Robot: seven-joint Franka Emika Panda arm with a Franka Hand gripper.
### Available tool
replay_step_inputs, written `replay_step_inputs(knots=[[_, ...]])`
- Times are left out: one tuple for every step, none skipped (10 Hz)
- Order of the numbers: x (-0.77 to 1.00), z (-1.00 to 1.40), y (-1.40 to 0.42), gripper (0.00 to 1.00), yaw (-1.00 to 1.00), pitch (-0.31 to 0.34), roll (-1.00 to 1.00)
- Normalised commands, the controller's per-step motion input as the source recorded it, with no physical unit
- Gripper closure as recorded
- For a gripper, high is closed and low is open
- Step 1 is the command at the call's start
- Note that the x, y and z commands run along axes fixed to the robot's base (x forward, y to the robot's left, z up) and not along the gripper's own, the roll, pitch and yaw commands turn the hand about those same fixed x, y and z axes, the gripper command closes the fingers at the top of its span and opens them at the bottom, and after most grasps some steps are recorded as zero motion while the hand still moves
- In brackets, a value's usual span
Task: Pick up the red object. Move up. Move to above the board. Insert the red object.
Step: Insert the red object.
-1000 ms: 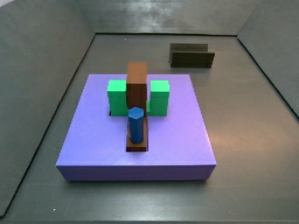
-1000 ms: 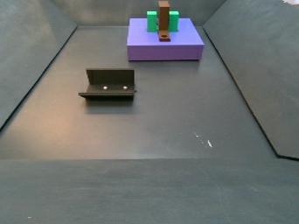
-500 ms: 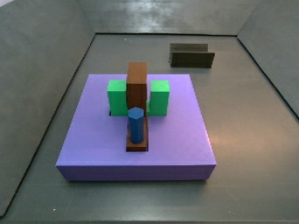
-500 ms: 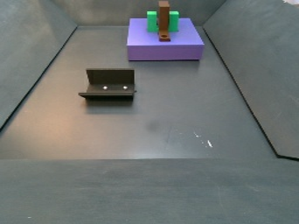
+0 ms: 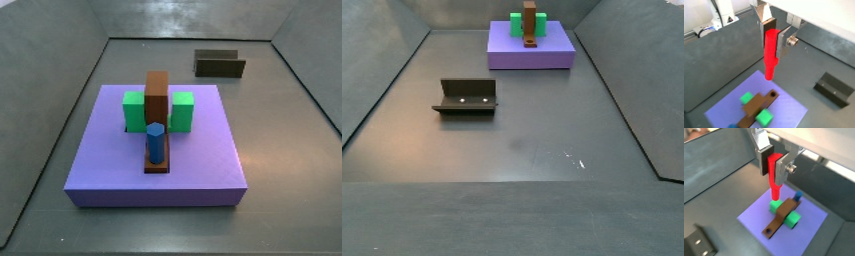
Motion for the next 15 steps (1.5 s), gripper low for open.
replay_step_inputs(knots=[[0.21, -0.25, 0.75, 1.0, 0.13, 0.027, 0.16], [-0.24, -0.54, 0.37, 1.0, 0.31, 0.0, 0.3], [-0.29, -0.94, -0.05, 1.0, 0.12, -0.111, 0.08], [-0.33, -0.87, -0.11, 1.0, 0.12, -0.194, 0.03], [-0.35, -0.75, -0.12, 1.0, 0.13, -0.243, 0.01], [-0.05, -0.31, 0.0, 1.0, 0.02, -0.101, 0.0], [0.0, -0.21, -0.05, 1.0, 0.1, -0.094, 0.0], [-0.08, -0.37, -0.16, 1.0, 0.18, -0.151, 0.05], [0.0, -0.51, -0.18, 1.0, 0.13, -0.123, 0.16], [0.0, -0.48, -0.17, 1.0, 0.04, -0.084, 0.11], [0.08, -0.51, -0.18, 1.0, 0.0, -0.013, 0.12], [0.23, -0.47, -0.14, 1.0, 0.0, 0.0, 0.15], [0.27, -0.4, -0.13, 1.0, 0.0, 0.0, 0.15], [0.2, -0.32, 0.0, 1.0, 0.0, 0.01, 0.1], [0.0, -0.34, 0.06, 1.0, 0.0, 0.001, 0.07]])
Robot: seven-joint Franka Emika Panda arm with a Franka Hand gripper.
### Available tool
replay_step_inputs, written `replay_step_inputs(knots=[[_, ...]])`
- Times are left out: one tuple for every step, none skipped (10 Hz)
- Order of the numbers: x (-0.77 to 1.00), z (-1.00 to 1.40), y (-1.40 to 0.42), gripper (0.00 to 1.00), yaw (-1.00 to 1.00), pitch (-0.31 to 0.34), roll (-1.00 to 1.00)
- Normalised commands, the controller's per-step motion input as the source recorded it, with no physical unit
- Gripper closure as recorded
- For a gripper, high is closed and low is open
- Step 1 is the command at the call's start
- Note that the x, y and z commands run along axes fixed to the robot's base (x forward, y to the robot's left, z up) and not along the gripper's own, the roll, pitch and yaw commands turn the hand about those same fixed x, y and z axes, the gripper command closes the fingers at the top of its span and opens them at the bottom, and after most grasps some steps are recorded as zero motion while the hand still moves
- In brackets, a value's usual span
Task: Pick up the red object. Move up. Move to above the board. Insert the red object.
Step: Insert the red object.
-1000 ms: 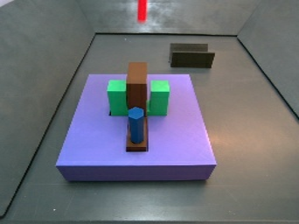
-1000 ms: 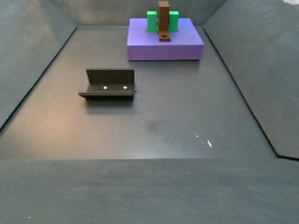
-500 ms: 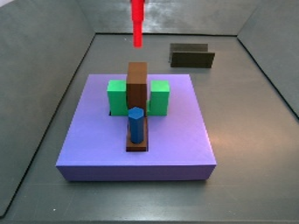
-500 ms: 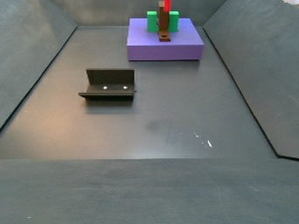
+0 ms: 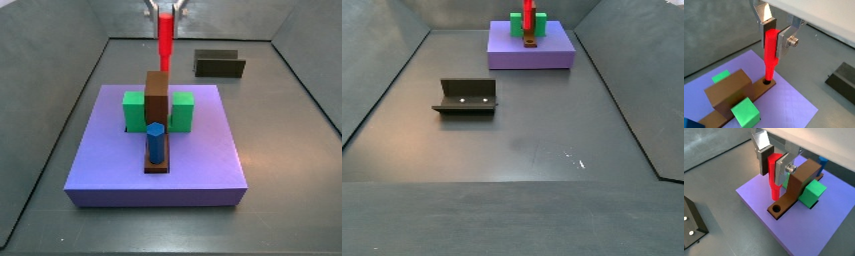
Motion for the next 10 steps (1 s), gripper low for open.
replay_step_inputs(knots=[[-0.04, -0.33, 0.06, 1.0, 0.0, 0.0, 0.01], [-0.03, -0.33, 0.05, 1.0, 0.0, 0.0, 0.0], [-0.11, -0.3, 0.07, 1.0, 0.0, -0.01, 0.0], [0.0, -0.24, 0.01, 1.0, 0.0, -0.019, -0.03], [0.0, -0.26, 0.02, 1.0, 0.0, -0.013, -0.01], [0.0, -0.24, 0.0, 1.0, 0.0, -0.011, -0.01], [0.0, -0.21, 0.0, 1.0, 0.0, -0.01, -0.04], [0.07, -0.21, 0.0, 1.0, 0.03, -0.011, -0.05], [0.0, -0.25, 0.0, 1.0, 0.02, -0.01, -0.01], [0.0, -0.33, 0.01, 1.0, 0.01, -0.01, 0.01]])
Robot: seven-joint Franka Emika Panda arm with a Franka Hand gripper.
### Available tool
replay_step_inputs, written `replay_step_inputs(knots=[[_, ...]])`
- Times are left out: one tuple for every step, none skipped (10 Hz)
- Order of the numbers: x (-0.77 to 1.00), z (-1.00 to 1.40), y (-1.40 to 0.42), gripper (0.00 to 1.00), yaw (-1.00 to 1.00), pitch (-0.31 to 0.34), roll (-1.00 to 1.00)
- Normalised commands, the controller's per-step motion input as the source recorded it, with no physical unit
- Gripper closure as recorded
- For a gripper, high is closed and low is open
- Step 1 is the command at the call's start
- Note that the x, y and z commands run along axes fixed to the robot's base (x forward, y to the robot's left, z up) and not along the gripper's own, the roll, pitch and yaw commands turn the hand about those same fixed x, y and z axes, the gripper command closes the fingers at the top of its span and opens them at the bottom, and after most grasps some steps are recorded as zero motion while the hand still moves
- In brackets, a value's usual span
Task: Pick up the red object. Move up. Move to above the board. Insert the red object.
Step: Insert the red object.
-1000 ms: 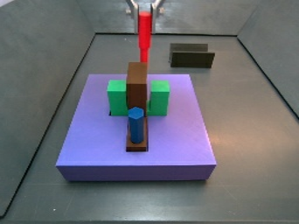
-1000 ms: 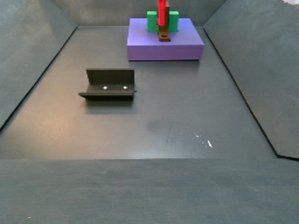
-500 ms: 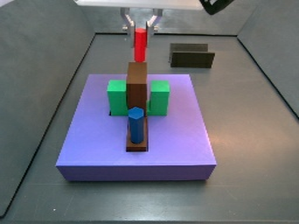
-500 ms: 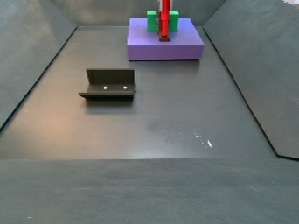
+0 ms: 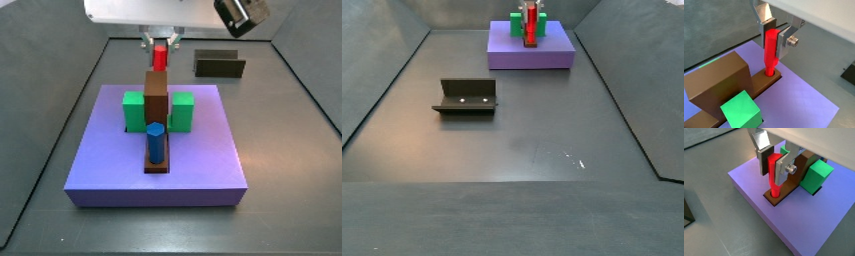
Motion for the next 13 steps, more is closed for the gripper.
replay_step_inputs(knots=[[0.0, -0.43, 0.07, 1.0, 0.0, -0.024, 0.07], [-0.08, -0.54, 0.03, 1.0, 0.0, -0.081, 0.1], [0.0, -0.48, 0.0, 1.0, 0.0, -0.064, 0.11], [0.0, -0.55, 0.0, 1.0, 0.02, -0.096, 0.13], [0.24, 0.0, 0.01, 1.0, 0.05, 0.087, 0.14], [0.27, 0.01, 0.02, 1.0, 0.13, 0.199, 0.18], [0.22, -0.21, -0.14, 1.0, 0.22, 0.13, 0.37], [0.2, -0.34, -0.13, 1.0, 0.2, 0.064, 0.38], [0.07, -0.49, -0.13, 1.0, 0.19, 0.0, 0.35], [0.0, -0.67, -0.04, 1.0, 0.12, -0.027, 0.25], [-0.11, -0.74, 0.0, 1.0, 0.05, -0.081, 0.19], [0.0, -0.33, 0.0, 1.0, 0.0, -0.01, 0.09], [0.0, 0.0, 0.0, 1.0, 0.0, 0.0, 0.0]])
